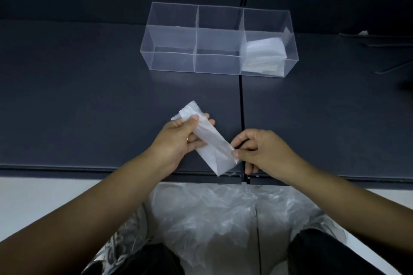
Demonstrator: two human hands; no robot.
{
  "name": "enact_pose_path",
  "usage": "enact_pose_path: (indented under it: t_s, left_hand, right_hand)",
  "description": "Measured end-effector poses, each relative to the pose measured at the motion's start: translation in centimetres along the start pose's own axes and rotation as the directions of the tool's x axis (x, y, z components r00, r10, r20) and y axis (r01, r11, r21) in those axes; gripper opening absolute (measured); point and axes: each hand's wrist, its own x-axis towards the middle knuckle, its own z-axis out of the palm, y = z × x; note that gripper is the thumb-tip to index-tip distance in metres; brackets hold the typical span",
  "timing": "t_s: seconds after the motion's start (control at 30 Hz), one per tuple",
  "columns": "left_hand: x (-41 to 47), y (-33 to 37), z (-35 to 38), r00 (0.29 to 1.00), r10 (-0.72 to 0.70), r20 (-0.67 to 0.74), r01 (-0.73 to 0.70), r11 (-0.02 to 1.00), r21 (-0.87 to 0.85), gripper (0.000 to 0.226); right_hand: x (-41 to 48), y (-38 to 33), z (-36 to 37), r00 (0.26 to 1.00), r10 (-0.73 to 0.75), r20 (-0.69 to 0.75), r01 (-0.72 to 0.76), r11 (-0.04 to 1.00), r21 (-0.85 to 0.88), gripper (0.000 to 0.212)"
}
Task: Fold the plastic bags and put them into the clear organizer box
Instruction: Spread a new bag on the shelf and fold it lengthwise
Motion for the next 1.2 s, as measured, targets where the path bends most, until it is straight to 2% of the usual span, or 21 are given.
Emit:
enact_pose_path:
  t_s: [0.1,0.2,0.27,0.33,0.37,0.4,0.43,0.47,0.53,0.67,0.73,0.83,0.9,0.93,0.97,1.0,1.03,1.07,1.1,1.13,1.2]
  left_hand:
    - [1.1,1.4,-1.1,0.989,0.049,-0.138,-0.04,0.997,0.063,0.023]
    - [1.5,2.6,-2.1,0.953,0.078,-0.293,-0.07,0.997,0.038,0.023]
    - [0.5,2.7,-2.2,0.899,0.142,-0.415,-0.129,0.99,0.059,0.014]
    - [-1.4,1.7,-2.0,0.832,0.204,-0.516,-0.14,0.977,0.16,0.013]
    - [-2.5,0.8,-1.6,0.848,0.174,-0.501,-0.103,0.981,0.166,0.013]
    - [-3.7,-0.1,-1.1,0.898,0.085,-0.431,-0.03,0.991,0.134,0.013]
    - [-4.7,-0.9,-0.5,0.946,-0.039,-0.322,0.073,0.993,0.095,0.017]
    - [-5.4,-1.4,0.0,0.965,-0.162,-0.208,0.18,0.981,0.074,0.022]
    - [-5.9,-2.0,0.8,0.956,-0.29,-0.051,0.293,0.953,0.073,0.028]
    - [-6.4,-2.4,1.6,0.914,-0.386,0.124,0.377,0.922,0.09,0.026]
    - [-6.9,-2.8,1.4,0.884,-0.442,0.151,0.427,0.896,0.121,0.031]
    - [-7.3,-2.9,0.5,0.878,-0.471,0.091,0.451,0.875,0.173,0.033]
    - [-7.6,-3.0,0.0,0.918,-0.395,0.016,0.373,0.88,0.295,0.025]
    - [-7.7,-3.3,-0.1,0.964,-0.266,-0.007,0.246,0.88,0.407,0.021]
    - [-7.8,-3.6,-0.3,0.998,-0.055,0.005,0.042,0.822,0.567,0.017]
    - [-7.7,-3.9,-0.5,0.974,0.213,0.083,-0.204,0.649,0.733,0.014]
    - [-7.5,-4.0,-0.6,0.877,0.421,0.229,-0.405,0.393,0.826,0.011]
    - [-7.2,-4.2,-0.5,0.764,0.518,0.384,-0.519,0.139,0.844,0.016]
    - [-6.9,-4.4,-0.2,0.69,0.521,0.502,-0.563,-0.049,0.825,0.028]
    - [-6.5,-4.9,0.0,0.664,0.48,0.573,-0.568,-0.174,0.804,0.043]
    - [-6.0,-5.8,0.2,0.693,0.413,0.591,-0.509,-0.302,0.806,0.068]
  right_hand:
    - [0.0,-0.1,0.1,1.0,0.009,-0.018,-0.009,1.0,-0.008,0.007]
    - [0.2,-0.2,0.1,1.0,0.021,-0.019,-0.021,1.0,0.015,0.007]
    - [0.3,-0.2,0.1,0.999,0.029,-0.017,-0.029,0.999,0.029,0.008]
    - [0.3,-0.3,0.0,0.999,0.033,-0.01,-0.033,0.999,0.035,0.008]
    - [0.3,-0.4,0.0,0.999,0.037,-0.007,-0.037,0.999,0.035,0.008]
    - [0.3,-0.5,0.0,0.999,0.04,-0.003,-0.04,0.999,0.031,0.008]
    - [0.3,-0.5,0.0,0.999,0.042,0.0,-0.042,0.999,0.025,0.008]
    - [0.4,-0.6,0.0,0.999,0.042,0.001,-0.042,0.999,0.019,0.008]
    - [0.4,-0.8,0.1,0.999,0.043,-0.006,-0.043,0.999,0.012,0.009]
    - [0.3,-0.8,0.1,0.998,0.054,-0.018,-0.054,0.999,0.009,0.009]
    - [0.3,-0.8,0.2,0.998,0.057,-0.022,-0.057,0.998,-0.005,0.009]
    - [0.3,-0.8,0.1,0.998,0.061,-0.019,-0.062,0.998,-0.028,0.01]
    - [0.4,-0.8,0.1,0.998,0.066,-0.017,-0.067,0.997,-0.03,0.01]
    - [0.4,-0.9,0.1,0.997,0.069,-0.018,-0.07,0.997,-0.029,0.01]
    - [0.4,-0.9,0.1,0.997,0.073,-0.019,-0.074,0.997,-0.028,0.01]
    - [0.4,-0.9,0.1,0.997,0.078,-0.021,-0.078,0.997,-0.027,0.01]
    - [0.4,-1.0,0.2,0.996,0.083,-0.022,-0.083,0.996,-0.027,0.011]
    - [0.4,-1.1,0.2,0.996,0.089,-0.022,-0.09,0.996,-0.027,0.011]
    - [0.4,-1.2,0.2,0.995,0.097,-0.022,-0.098,0.995,-0.027,0.012]
    - [0.4,-1.4,0.2,0.994,0.106,-0.02,-0.106,0.994,-0.026,0.012]
    - [0.4,-1.6,0.1,0.992,0.127,-0.008,-0.127,0.992,-0.024,0.012]
